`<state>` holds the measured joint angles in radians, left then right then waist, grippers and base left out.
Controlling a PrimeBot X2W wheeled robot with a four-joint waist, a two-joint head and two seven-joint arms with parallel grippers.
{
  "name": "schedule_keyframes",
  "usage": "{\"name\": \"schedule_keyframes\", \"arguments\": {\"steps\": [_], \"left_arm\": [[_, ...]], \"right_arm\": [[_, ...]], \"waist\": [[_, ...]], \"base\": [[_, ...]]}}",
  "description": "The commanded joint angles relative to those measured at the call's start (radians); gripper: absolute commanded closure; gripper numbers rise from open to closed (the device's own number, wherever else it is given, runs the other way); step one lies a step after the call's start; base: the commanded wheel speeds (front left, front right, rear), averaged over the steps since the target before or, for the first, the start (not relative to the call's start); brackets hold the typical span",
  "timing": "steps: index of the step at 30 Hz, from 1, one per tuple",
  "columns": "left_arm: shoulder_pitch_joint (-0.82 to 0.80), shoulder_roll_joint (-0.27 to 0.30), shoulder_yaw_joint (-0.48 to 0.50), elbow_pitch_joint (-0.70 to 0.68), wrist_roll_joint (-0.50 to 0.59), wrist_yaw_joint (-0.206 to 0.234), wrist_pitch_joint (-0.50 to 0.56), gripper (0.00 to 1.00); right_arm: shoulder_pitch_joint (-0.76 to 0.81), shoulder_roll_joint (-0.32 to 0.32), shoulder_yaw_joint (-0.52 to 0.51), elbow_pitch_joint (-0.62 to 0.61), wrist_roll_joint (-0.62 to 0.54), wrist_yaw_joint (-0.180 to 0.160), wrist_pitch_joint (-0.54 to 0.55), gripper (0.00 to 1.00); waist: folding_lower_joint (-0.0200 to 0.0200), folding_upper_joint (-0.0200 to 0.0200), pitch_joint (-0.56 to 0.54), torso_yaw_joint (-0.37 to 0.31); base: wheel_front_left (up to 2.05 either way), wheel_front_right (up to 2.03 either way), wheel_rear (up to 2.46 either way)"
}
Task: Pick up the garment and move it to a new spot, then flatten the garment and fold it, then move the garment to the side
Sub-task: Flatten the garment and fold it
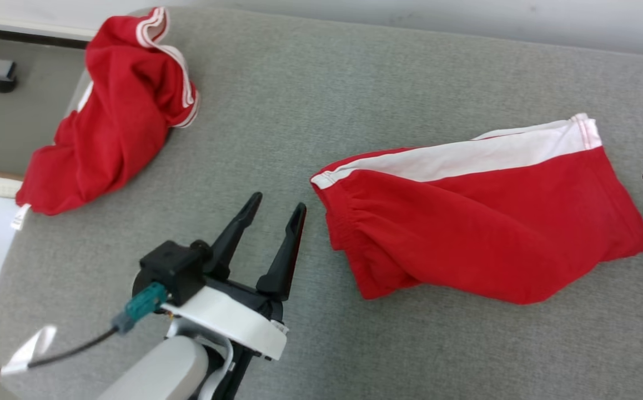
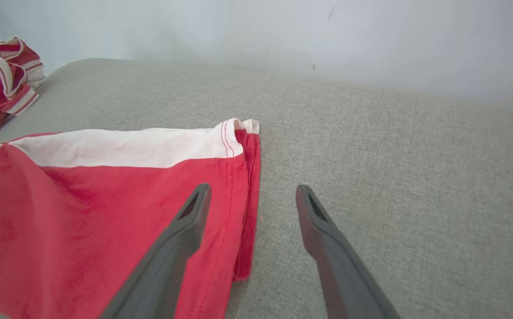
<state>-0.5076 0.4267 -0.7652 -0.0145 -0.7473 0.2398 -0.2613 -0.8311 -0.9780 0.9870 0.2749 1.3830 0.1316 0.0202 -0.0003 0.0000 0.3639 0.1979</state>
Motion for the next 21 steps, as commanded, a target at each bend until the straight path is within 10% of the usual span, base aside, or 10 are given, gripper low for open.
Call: {"name": "schedule_keyframes", "arguments": {"steps": [1,21], "left_arm": [[0.040,-0.024,0.049,-0.026,0.057,0.004,-0.004,0.00],[0.287,-0.312,0.388,-0.022,0.412,-0.224,-0.003,0.00]], "right_arm": [[0.012,0.011,-0.008,0.022,0.018,-0.002,0.028,0.00],[-0.019,0.227,-0.016,0.261,0.031,0.003,0.351,0.00]], "waist": [[0.0003,0.0000,0.004,0.015],[0.0003,0.0000,0.054,0.122]], "base": [[0.00,0.00,0.00],[0.00,0.00,0.00]]}}
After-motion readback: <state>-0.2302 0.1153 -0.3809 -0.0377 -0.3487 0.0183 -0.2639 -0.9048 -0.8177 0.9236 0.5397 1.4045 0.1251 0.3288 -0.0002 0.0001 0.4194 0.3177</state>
